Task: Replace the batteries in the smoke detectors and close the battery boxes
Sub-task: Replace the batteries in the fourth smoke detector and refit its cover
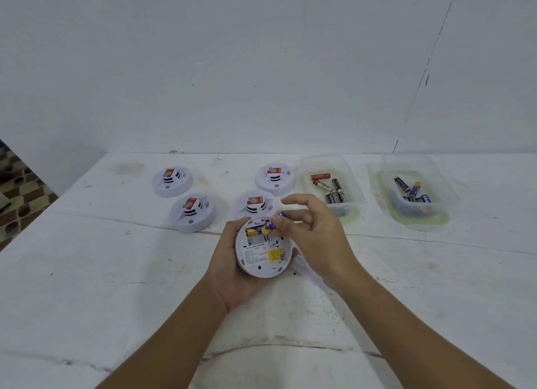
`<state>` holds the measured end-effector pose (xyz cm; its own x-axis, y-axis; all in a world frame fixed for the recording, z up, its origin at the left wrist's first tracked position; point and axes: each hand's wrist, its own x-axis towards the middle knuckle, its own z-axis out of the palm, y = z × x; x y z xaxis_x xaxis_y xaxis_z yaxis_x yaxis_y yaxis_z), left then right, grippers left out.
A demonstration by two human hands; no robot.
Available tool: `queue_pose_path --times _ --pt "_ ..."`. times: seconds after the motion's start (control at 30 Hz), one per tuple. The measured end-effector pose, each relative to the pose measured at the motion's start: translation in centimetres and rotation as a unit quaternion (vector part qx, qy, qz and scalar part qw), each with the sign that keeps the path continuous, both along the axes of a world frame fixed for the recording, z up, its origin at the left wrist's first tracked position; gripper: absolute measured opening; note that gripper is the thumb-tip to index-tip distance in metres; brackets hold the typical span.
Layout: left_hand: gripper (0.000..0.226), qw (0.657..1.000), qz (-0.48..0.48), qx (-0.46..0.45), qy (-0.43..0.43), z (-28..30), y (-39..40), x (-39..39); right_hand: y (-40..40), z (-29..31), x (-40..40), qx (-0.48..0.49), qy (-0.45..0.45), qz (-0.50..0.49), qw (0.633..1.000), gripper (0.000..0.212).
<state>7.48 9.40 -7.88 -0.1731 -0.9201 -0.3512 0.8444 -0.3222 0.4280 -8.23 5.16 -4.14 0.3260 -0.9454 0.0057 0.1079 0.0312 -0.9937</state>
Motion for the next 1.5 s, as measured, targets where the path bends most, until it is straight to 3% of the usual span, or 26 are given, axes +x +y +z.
queue_pose_path --times 0.1,0.4,0.7,0.93,1.37,1.5 --pt "0.046 1.0 -0.013 -0.001 -0.001 -0.2 0.6 0.0 1.4 -1.9 0.0 0.018 -0.022 -0.026 0.999 0.022" --pt "0.053 0.998 -0.038 0.011 -0.043 -0.4 0.7 0.3 2.9 -4.7 0.1 -0.048 -0.012 -0.106 0.993 0.01" --pt "0.055 0.998 -0.03 0.007 -0.052 -0.6 0.7 0.4 3.0 -5.2 0.1 -0.061 0.003 -0.107 0.992 0.02" --pt "0.049 0.999 -0.029 0.004 -0.036 -1.0 0.6 0.3 3.0 -5.3 0.1 -0.061 -0.008 -0.107 0.992 0.01" --pt "0.051 0.999 -0.041 0.002 -0.021 -1.3 0.4 0.4 2.7 -5.9 -0.1 -0.081 0.003 -0.105 0.991 0.028" --pt "0.062 0.999 -0.036 0.006 -0.021 -1.4 0.2 0.6 2.7 -5.9 0.1 -0.073 -0.004 -0.088 0.993 0.013"
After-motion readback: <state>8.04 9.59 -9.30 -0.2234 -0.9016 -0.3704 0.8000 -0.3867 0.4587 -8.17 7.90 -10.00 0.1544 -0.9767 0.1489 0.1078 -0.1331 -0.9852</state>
